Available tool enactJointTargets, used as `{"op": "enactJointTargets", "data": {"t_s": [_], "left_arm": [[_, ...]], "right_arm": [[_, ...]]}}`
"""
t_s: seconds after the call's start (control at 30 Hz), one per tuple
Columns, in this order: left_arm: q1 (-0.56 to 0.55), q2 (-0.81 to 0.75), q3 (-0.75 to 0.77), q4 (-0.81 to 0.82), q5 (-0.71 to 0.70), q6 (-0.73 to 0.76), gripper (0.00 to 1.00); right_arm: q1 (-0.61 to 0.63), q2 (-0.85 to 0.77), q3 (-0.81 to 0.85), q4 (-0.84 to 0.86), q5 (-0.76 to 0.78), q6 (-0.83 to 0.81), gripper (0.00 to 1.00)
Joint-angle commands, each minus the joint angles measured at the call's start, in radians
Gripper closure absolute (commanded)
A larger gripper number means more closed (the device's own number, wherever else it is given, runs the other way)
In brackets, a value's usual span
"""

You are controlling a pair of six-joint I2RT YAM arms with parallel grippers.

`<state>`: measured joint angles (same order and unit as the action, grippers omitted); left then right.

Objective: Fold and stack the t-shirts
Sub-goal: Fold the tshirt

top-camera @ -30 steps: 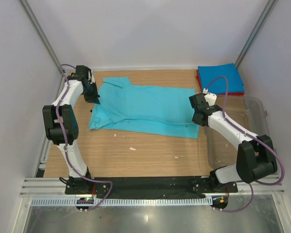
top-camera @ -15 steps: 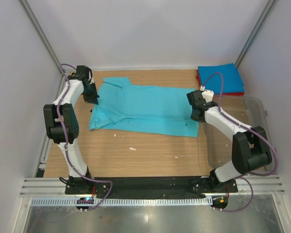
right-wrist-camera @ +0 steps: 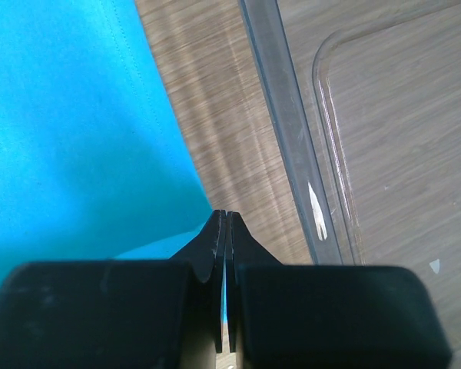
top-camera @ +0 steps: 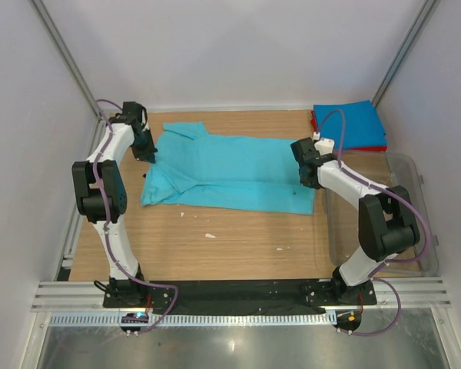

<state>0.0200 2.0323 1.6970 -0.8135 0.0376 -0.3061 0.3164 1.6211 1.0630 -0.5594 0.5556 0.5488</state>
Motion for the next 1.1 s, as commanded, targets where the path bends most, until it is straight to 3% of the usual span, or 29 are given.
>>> {"op": "enactJointTargets", "data": {"t_s": [0.0, 0.13, 0.17, 0.3, 0.63, 0.8, 1.07], "left_arm": [[0.001, 0.016, 0.062, -0.016, -0.001, -0.004, 0.98], [0.001, 0.008, 0.087, -0.044, 0.044, -0.028, 0.72], [0.001, -0.018, 0.084, -0.049, 0.039, -0.031, 0.7], [0.0, -0.128, 0.009, -0.062, -0.022, -0.067, 0.68], [0.0, -0.502, -0.488, 0.089, 0.019, -0.226, 0.62], [0.021, -0.587, -0.652, 0.129, 0.012, -0.29, 0.6], [0.023, -0.629, -0.77, 0.18, -0.075, -0.372, 0.58]], "right_arm": [[-0.005, 0.0, 0.055, -0.016, 0.055, 0.0, 0.97], [-0.004, -0.016, 0.129, -0.088, 0.014, -0.007, 0.81], [-0.004, -0.024, 0.137, -0.1, -0.012, -0.009, 0.8], [0.007, -0.069, 0.135, -0.143, -0.104, -0.001, 0.78], [0.041, -0.104, -0.026, -0.056, -0.304, 0.034, 0.8], [0.046, -0.092, -0.064, -0.025, -0.321, 0.025, 0.8], [0.046, -0.047, -0.103, 0.006, -0.3, 0.019, 0.81]]}}
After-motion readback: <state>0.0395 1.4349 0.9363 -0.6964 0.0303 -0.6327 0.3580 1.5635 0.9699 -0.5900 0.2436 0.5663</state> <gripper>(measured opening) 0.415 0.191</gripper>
